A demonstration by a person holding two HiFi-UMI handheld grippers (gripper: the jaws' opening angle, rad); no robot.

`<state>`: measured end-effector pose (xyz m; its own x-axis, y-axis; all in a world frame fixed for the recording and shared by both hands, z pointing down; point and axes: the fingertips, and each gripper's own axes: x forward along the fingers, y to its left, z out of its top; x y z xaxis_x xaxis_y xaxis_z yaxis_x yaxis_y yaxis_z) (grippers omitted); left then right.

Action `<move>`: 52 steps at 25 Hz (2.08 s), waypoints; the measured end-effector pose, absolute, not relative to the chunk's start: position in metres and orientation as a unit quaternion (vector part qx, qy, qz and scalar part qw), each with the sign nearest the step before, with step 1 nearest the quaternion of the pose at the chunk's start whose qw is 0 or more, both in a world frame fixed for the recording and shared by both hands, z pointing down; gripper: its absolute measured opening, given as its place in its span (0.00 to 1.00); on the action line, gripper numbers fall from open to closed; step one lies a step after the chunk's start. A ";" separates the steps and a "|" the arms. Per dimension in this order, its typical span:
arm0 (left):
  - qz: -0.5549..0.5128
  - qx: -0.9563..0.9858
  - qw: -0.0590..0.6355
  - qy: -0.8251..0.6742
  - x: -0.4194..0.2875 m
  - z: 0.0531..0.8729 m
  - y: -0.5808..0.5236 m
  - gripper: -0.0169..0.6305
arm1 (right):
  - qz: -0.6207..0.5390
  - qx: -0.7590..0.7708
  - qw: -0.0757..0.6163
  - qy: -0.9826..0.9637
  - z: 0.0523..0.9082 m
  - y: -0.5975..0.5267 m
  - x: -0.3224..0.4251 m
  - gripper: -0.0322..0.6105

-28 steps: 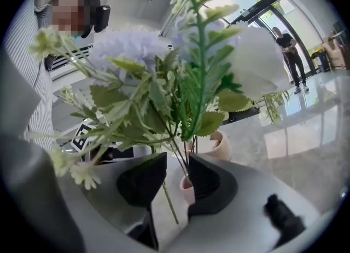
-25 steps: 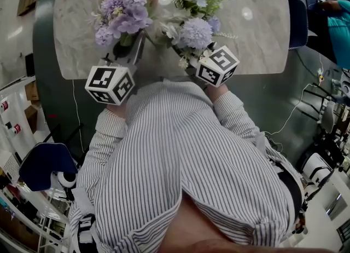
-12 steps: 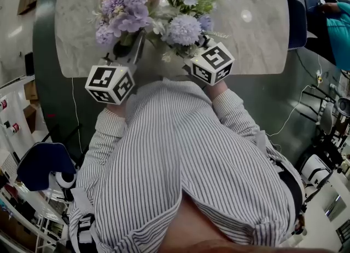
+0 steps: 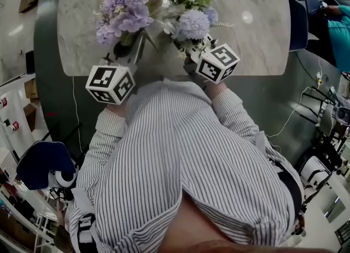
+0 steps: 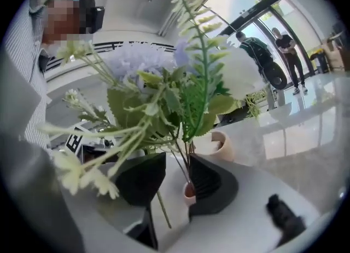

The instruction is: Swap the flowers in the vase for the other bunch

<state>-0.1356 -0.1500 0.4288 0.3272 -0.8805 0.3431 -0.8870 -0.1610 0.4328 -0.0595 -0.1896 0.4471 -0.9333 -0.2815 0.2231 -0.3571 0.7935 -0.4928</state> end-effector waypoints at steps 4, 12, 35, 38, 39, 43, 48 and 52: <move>0.007 0.764 0.291 -0.576 -0.143 0.431 -0.149 0.10 | 0.253 0.172 0.097 -0.947 0.447 -0.185 -0.066 0.27; 0.007 0.769 0.291 -0.569 -0.140 0.432 -0.151 0.10 | 0.216 0.179 0.155 -0.947 0.450 -0.180 -0.058 0.31; -0.002 0.771 0.279 -0.572 -0.141 0.436 -0.140 0.10 | 0.218 0.216 0.111 -0.945 0.447 -0.177 -0.024 0.32; -0.008 0.772 0.276 -0.572 -0.137 0.437 -0.139 0.10 | 0.224 0.222 0.105 -0.943 0.449 -0.177 -0.013 0.31; -0.010 0.772 0.276 -0.572 -0.135 0.437 -0.139 0.10 | 0.224 0.225 0.104 -0.943 0.449 -0.176 -0.009 0.29; -0.015 0.769 0.271 -0.578 -0.131 0.428 -0.136 0.10 | 0.213 0.232 0.104 -0.943 0.440 -0.173 0.002 0.19; -0.019 0.773 0.260 -0.579 -0.126 0.417 -0.134 0.10 | 0.206 0.240 0.096 -0.944 0.428 -0.171 0.010 0.13; -0.022 0.773 0.253 -0.582 -0.131 0.410 -0.136 0.10 | 0.203 0.248 0.097 -0.942 0.425 -0.173 0.010 0.11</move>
